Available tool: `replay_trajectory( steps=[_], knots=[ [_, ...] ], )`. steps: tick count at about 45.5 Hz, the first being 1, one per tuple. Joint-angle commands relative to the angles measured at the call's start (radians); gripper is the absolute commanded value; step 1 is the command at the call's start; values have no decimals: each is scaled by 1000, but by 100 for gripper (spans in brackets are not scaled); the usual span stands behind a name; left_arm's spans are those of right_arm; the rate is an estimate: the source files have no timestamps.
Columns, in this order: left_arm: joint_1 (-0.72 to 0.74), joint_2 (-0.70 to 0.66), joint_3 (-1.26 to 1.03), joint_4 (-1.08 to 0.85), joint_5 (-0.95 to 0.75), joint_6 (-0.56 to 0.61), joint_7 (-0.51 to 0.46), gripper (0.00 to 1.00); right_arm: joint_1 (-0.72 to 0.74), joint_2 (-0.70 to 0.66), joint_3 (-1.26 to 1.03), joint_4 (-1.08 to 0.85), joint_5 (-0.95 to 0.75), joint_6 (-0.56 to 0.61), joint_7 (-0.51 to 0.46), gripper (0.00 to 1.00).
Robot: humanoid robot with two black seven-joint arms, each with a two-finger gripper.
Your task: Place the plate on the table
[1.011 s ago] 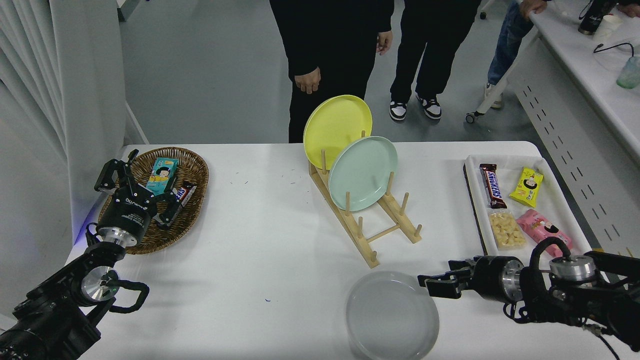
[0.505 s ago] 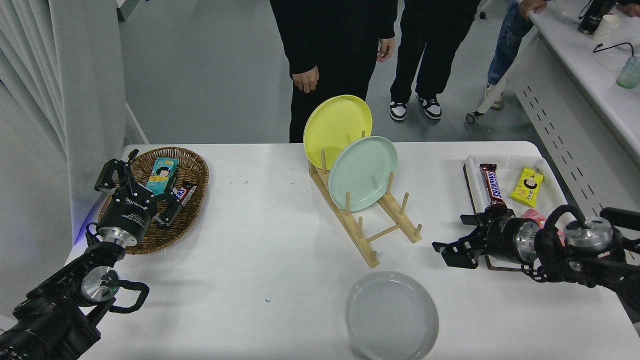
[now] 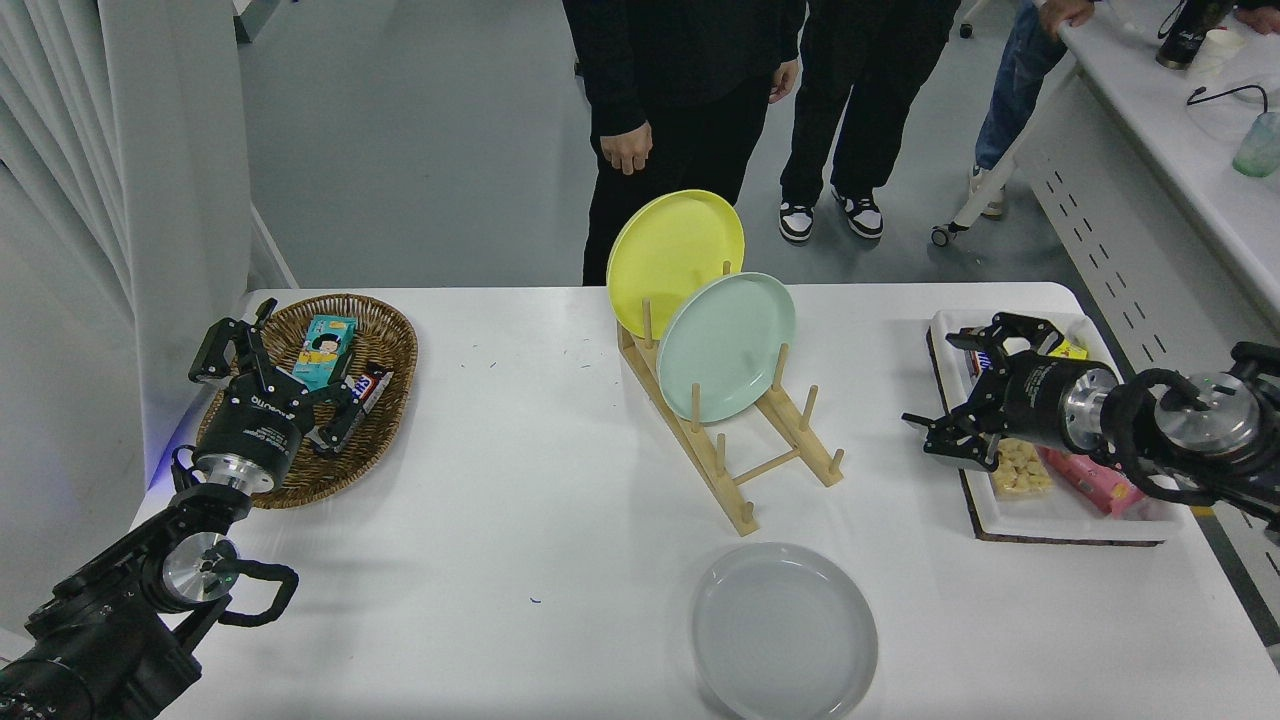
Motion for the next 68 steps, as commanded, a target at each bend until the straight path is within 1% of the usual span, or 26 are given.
replay_trajectory(
  steps=[1,5,11,12,17,18,22,25,38,43,48,55,59,64,68],
  knots=[
    [0,0,0,1,0,2,0,98,14,10,80,-87,-283,75,6,100],
    [0,0,0,1,0,0,0,98,34,14,85,-127,-330,110,8,100],
    [0,0,0,1,0,0,0,98,20,43,131,-193,-428,166,13,100],
    [0,0,0,1,0,0,-1,98,10,58,164,-228,-480,190,17,100],
    [0,0,0,0,0,0,-1,98,-55,101,308,-336,-615,271,40,100],
    [0,0,0,0,0,0,-1,98,-79,120,374,-365,-667,302,51,100],
    [0,0,0,1,0,0,-1,98,-98,149,476,-392,-758,330,66,100],
    [0,0,0,0,0,0,-1,98,-113,169,531,-396,-790,338,69,100],
    [0,0,0,0,0,0,-1,98,-234,328,881,-432,-792,339,68,100],
    [0,0,0,0,0,0,-1,98,-266,349,954,-431,-777,339,68,100],
    [0,0,0,1,0,2,-1,98,-314,349,956,-428,-752,341,68,100],
    [0,0,0,0,0,2,-1,98,-397,344,938,-423,-585,342,68,100],
    [0,0,0,0,0,2,-1,98,-417,339,916,-438,-524,376,68,100],
    [0,0,0,0,0,2,-1,98,-441,341,912,-448,-499,433,68,100],
    [0,0,0,0,0,2,-1,98,-452,345,916,-469,-498,451,68,100]
  ],
)
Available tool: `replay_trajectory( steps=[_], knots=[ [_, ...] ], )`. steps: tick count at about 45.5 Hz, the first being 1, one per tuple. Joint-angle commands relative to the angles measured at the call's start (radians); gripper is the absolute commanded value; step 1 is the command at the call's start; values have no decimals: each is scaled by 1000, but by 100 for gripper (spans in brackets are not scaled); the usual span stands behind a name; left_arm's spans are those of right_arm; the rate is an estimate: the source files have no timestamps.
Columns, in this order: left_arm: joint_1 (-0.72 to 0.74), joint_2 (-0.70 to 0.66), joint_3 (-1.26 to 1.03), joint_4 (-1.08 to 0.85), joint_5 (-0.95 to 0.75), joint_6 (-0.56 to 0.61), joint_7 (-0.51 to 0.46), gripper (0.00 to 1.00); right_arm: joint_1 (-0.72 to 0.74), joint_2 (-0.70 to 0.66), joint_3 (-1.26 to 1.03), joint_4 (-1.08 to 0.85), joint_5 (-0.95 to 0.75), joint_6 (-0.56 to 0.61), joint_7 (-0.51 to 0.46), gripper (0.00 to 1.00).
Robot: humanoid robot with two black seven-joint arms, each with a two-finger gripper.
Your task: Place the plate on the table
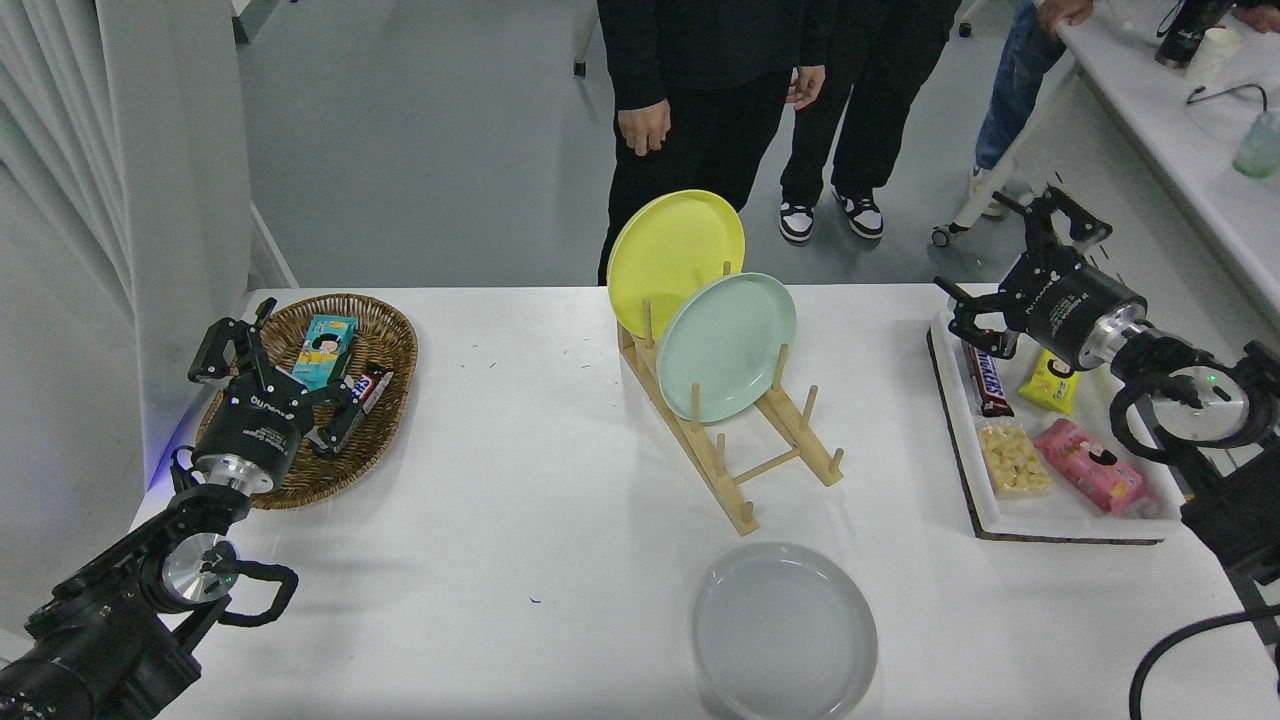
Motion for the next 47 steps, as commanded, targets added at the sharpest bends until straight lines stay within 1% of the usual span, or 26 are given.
replay_trajectory(
  steps=[1,12,47],
  knots=[
    [0,0,0,-1,0,1,0,98,-69,14,11,-44,75,68,0,100],
    [0,0,0,-1,0,1,0,98,-84,69,16,-102,75,70,0,100],
    [0,0,0,-1,0,1,0,98,-66,78,21,-105,75,78,2,100]
  ],
)
